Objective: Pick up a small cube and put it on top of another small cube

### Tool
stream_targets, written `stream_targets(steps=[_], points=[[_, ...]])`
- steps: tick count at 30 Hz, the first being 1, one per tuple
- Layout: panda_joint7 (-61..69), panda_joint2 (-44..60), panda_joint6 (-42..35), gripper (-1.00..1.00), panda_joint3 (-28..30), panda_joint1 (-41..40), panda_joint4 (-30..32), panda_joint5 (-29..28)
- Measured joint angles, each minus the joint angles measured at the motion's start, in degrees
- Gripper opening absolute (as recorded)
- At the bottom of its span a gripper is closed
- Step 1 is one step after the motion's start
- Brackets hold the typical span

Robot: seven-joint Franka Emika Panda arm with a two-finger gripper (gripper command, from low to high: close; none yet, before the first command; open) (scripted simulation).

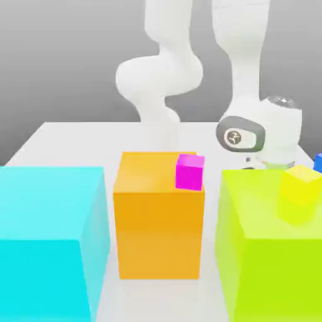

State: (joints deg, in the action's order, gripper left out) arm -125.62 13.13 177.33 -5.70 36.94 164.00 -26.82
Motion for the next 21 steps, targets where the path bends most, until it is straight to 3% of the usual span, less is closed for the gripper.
stream_targets(steps=[1,2,9,21], points=[[-0.4,0.7,0.7,0.0,1.7,1.3,0.1,-0.8],[-0.7,1.3,1.4,-1.0,3.1,2.6,0.2,-1.3],[-0.8,1.5,1.7,-1.0,3.4,2.9,0.3,-1.4],[8.2,-6.2,-5.5,-1.0,-11.7,-7.9,-0.2,12.1]])
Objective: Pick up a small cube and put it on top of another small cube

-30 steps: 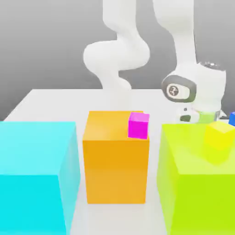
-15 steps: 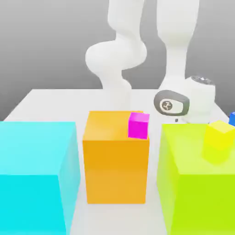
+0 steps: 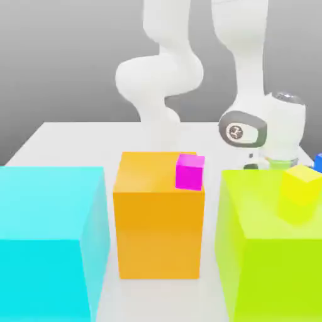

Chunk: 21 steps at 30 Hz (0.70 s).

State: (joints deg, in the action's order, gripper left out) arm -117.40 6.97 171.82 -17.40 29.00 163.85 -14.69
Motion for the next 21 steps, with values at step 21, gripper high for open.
stream_targets(steps=[21], points=[[14.6,-10.1,-6.6,-1.0,-3.7,0.6,4.0,18.9]])
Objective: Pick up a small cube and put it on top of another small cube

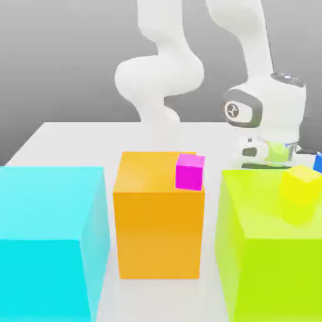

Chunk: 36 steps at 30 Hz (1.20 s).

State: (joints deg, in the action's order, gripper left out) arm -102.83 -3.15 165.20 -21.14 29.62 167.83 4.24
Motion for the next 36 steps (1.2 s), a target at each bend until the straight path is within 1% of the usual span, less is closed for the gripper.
stream_targets(steps=[2,3,7,11,16,22,23,24,27,28,33,34,36], points=[[0.8,-0.5,-0.3,-1.0,0.0,0.5,0.5,1.1],[1.9,-0.8,-1.7,-1.0,-0.1,1.4,-0.2,2.3],[9.4,-2.2,-10.7,-1.0,0.2,3.5,-6.7,5.3],[16.7,-4.1,-20.7,-1.0,0.7,4.8,-14.1,6.2],[26.9,-6.9,-33.5,-1.0,2.5,4.8,-24.0,5.1],[40.5,-10.7,-48.5,-1.0,6.4,3.2,-36.2,1.7],[42.8,-11.0,-49.6,-1.0,7.4,2.3,-37.6,0.7],[44.0,-10.8,-49.1,-1.0,8.1,1.6,-37.7,0.0],[44.9,-8.6,-43.5,-1.0,8.4,1.0,-34.5,-0.8],[44.9,-7.9,-41.4,1.0,8.3,1.0,-33.3,-0.9],[44.9,-7.9,-41.4,1.0,8.3,1.0,-33.3,-0.9],[44.8,-7.5,-40.4,1.0,8.3,0.9,-32.7,-1.2],[44.9,-8.3,-42.7,1.0,8.3,0.8,-34.1,-1.2]])
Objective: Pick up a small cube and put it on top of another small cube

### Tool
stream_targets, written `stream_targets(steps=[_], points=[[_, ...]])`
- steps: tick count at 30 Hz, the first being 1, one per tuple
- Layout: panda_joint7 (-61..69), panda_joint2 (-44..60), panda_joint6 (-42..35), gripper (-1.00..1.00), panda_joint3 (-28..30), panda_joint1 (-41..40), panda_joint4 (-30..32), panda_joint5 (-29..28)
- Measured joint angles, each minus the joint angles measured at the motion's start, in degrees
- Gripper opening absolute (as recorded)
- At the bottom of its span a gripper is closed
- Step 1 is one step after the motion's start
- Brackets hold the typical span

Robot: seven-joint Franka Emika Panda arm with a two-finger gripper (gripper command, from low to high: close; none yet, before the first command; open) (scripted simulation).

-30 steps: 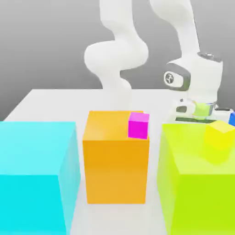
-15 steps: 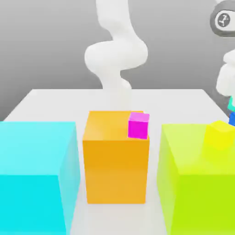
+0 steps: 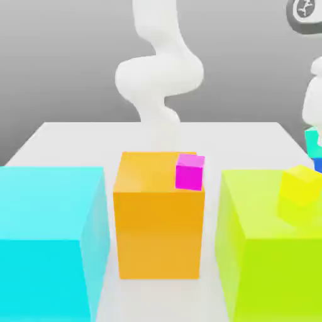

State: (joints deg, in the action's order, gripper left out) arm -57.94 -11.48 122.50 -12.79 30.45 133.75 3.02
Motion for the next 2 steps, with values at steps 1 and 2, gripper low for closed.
stream_targets(steps=[1,2], points=[[0.1,-0.8,-2.0,1.0,-0.1,-0.2,-1.2,0.2],[0.3,-1.6,-4.2,1.0,0.0,-0.3,-2.6,0.3]])
